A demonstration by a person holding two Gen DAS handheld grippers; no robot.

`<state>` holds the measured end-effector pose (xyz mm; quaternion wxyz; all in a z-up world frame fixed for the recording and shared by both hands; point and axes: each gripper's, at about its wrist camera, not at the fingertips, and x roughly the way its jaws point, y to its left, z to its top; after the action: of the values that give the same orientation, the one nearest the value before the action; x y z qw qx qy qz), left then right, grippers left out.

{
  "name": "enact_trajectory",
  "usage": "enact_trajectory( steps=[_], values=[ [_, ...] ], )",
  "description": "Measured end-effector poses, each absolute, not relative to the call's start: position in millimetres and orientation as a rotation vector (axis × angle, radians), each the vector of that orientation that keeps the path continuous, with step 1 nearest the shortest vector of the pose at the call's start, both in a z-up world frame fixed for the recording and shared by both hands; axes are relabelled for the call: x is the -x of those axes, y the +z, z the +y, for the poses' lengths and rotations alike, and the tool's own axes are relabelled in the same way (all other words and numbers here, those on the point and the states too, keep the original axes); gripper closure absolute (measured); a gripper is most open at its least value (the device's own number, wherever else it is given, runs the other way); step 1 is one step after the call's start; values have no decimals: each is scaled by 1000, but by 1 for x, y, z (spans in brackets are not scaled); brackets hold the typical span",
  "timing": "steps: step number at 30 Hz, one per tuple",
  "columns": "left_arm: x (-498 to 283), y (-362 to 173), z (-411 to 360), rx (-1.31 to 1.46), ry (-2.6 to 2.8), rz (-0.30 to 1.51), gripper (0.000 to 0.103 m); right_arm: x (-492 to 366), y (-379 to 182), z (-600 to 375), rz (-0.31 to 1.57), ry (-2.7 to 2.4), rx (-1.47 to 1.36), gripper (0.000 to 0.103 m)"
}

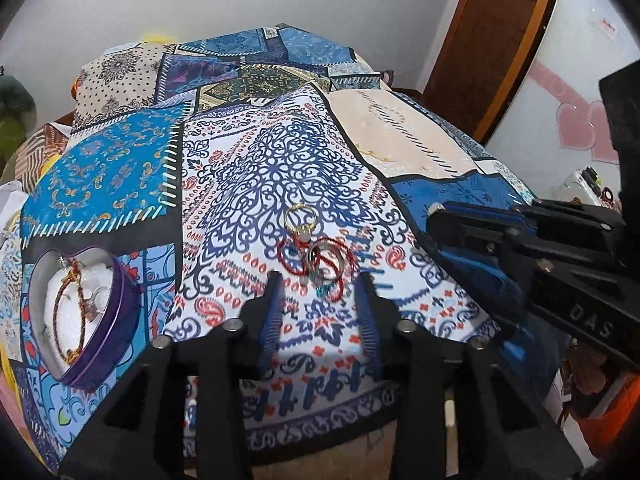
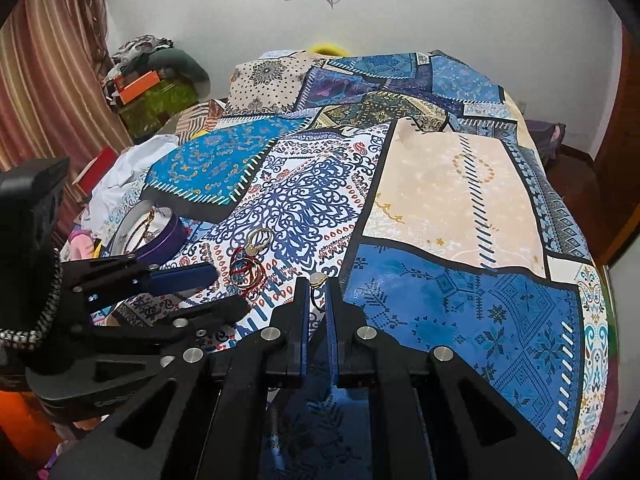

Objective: Organize jewelry
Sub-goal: 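Grasp a gold ring with the left tool while the right tool grasps another gold ring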

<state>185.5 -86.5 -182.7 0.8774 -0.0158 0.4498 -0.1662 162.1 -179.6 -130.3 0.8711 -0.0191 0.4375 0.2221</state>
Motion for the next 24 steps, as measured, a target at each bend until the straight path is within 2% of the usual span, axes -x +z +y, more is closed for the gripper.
enact_trajectory(
  steps=[1, 2, 24],
  values=[
    [-187, -184, -86, 35, -340, 937, 82, -162, -130, -179, 915, 465, 39, 96],
    [-188, -184, -86, 42, -337, 938, 85, -162, -131, -179, 916, 466, 39, 96],
    [-142, -138, -73, 46, -342, 849, 85, -149, -114, -174, 887, 477, 40, 96]
  ],
)
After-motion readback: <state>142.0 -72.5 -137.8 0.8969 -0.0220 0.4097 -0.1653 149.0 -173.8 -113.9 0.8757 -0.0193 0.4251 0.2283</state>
